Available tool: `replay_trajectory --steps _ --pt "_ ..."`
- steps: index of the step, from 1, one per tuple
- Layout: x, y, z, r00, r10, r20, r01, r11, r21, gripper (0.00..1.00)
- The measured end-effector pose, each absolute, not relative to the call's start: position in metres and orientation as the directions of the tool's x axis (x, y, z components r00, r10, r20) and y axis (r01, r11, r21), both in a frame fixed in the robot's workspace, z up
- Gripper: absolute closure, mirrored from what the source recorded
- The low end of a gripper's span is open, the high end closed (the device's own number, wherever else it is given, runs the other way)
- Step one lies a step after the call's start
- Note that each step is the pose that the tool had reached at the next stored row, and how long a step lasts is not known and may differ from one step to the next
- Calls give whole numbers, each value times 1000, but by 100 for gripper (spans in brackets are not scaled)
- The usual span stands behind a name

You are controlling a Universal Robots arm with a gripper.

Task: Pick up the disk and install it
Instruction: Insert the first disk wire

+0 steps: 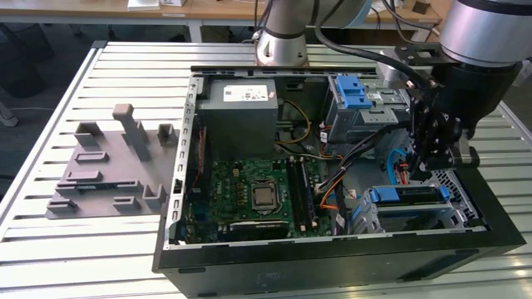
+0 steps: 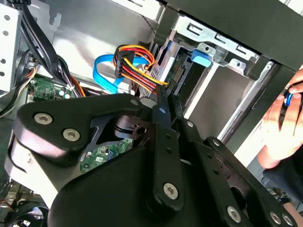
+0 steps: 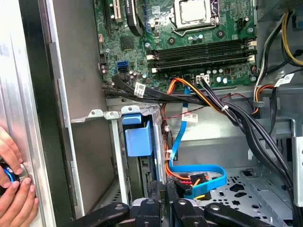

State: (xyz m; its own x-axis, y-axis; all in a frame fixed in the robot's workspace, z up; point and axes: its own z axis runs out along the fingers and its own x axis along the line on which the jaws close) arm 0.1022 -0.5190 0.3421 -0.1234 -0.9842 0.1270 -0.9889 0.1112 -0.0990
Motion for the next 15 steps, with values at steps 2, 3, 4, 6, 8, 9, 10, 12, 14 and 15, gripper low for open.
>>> replay_trajectory --steps 2,3,4,6,8,9,10,12,14,15 --pt "102 -519 342 -123 -984 127 -989 111 -99 84" --pt "102 -519 342 -123 -984 127 -989 111 -99 84" --pt "102 -519 342 -123 -984 127 -989 111 -99 84" --pt "103 -519 342 -123 -984 127 -989 111 -99 84" --pt "103 -519 342 -123 -984 127 -989 111 -99 84" --pt "103 -519 342 -123 -984 127 -989 111 -99 84" --pt "103 -519 342 -123 -984 127 -989 111 -99 84" --pt "103 -519 342 -123 -984 127 -989 111 -99 84" --pt "103 -519 342 -123 -984 127 -989 111 -99 84" --pt "103 -519 342 -123 -984 127 -989 111 -99 84"
